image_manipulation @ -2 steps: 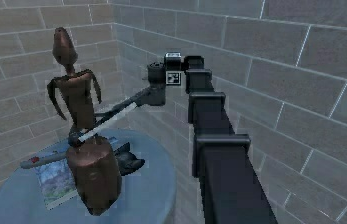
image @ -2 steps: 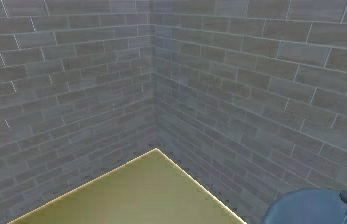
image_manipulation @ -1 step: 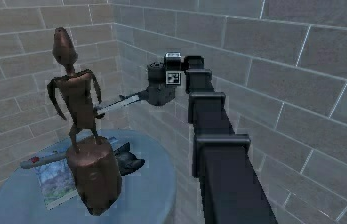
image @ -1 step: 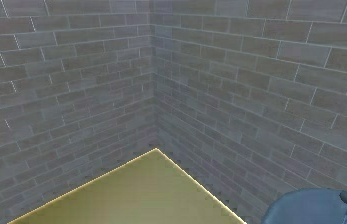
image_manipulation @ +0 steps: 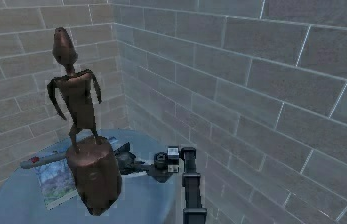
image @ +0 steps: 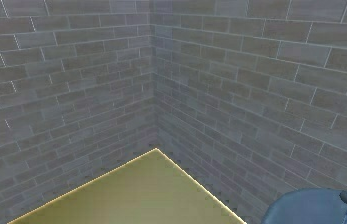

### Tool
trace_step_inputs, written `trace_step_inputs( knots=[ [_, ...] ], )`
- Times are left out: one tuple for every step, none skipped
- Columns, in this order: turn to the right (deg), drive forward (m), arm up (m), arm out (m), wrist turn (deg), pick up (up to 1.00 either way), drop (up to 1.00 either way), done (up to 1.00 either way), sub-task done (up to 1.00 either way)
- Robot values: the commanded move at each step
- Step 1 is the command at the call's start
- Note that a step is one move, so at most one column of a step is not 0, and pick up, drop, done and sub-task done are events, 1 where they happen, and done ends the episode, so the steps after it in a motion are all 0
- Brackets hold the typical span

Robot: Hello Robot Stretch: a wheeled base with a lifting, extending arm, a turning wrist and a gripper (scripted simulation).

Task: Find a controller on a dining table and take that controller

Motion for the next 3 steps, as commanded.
trace_step_inputs(
  knots=[
    [0.0,0.0,0.0,0.0,0.0,1.0,0.0,0.0,0.0],
    [0.0,0.0,0.1,0.0,0.0,0.0,0.0,0.0,0.0],
    [0.0,0.0,0.0,0.0,0.0,0.0,0.0,1.0,0.0]
  ],
)
